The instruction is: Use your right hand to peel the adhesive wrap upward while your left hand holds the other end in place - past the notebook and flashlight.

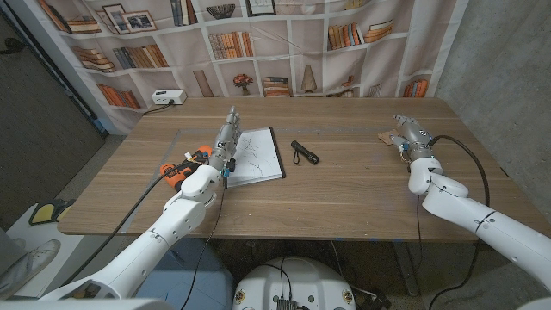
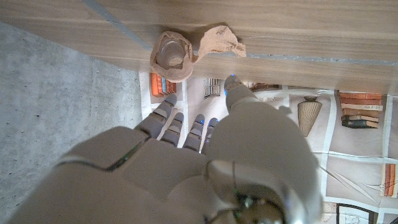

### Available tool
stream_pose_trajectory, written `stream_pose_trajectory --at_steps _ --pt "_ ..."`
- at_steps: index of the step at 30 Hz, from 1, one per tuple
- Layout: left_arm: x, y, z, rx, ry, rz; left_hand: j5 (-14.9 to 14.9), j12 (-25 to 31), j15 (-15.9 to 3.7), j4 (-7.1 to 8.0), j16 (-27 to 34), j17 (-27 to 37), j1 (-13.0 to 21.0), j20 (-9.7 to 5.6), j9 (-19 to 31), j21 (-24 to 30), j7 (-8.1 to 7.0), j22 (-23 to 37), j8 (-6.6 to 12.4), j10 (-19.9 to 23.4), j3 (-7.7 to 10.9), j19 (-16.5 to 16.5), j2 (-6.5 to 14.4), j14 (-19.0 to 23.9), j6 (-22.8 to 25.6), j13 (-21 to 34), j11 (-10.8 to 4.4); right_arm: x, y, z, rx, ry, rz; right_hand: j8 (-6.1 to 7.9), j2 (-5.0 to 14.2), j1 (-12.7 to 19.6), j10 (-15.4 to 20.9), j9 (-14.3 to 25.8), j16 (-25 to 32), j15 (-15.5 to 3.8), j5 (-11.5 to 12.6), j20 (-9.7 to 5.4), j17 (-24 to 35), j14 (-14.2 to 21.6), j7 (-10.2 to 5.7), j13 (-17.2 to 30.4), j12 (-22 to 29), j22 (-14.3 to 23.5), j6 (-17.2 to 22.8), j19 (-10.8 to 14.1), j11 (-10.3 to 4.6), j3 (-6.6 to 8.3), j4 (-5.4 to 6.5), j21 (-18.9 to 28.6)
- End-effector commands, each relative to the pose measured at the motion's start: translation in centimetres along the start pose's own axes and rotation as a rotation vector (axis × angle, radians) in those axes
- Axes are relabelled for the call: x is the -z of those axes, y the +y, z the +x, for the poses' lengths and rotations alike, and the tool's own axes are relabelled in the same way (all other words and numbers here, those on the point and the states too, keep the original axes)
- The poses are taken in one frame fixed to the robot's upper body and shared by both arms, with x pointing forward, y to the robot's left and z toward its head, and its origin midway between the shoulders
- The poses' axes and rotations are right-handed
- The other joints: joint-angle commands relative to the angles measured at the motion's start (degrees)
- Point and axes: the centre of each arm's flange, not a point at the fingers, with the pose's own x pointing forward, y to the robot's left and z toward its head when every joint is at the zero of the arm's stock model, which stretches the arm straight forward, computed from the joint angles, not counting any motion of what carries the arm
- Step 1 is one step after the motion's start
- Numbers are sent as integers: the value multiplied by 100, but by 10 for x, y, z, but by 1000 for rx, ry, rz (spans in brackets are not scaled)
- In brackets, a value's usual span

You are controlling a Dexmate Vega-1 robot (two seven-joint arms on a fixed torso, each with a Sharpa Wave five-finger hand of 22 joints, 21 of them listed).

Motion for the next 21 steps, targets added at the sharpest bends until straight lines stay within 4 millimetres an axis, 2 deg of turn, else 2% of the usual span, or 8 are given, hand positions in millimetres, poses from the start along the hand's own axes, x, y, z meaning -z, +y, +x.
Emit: stream_pose_trajectory --at_steps 1,16,21 --pt "-1 -4 1 6 2 1 -20 -4 -8 -11 -2 12 5 -8 24 24 1 14 -15 21 47 22 1 6 42 23 13 9 -5 1 7 20 -9 -31 -26 129 -39 16 -13 -823 46 -450 18 -38 -4 15 -29 5 -35 34 0 77 -4 -10" --pt "-2 -7 -1 7 1 4 -21 -4 -4 -13 -1 12 -1 -6 24 23 3 14 -15 22 54 20 -3 9 44 23 18 16 -6 5 3 36 -37 -58 -63 269 -94 16 -31 -855 59 -467 17 -69 -45 16 -47 4 -104 8 -33 144 2 -26" --pt "-4 -8 -2 8 1 4 -21 -3 -4 -14 -2 12 -3 -4 24 23 0 14 -15 27 57 20 -4 8 44 23 25 19 -5 7 1 42 -45 -48 -54 319 -91 17 -25 -925 63 -465 22 -61 -128 17 -43 4 -83 6 -148 175 30 -26"
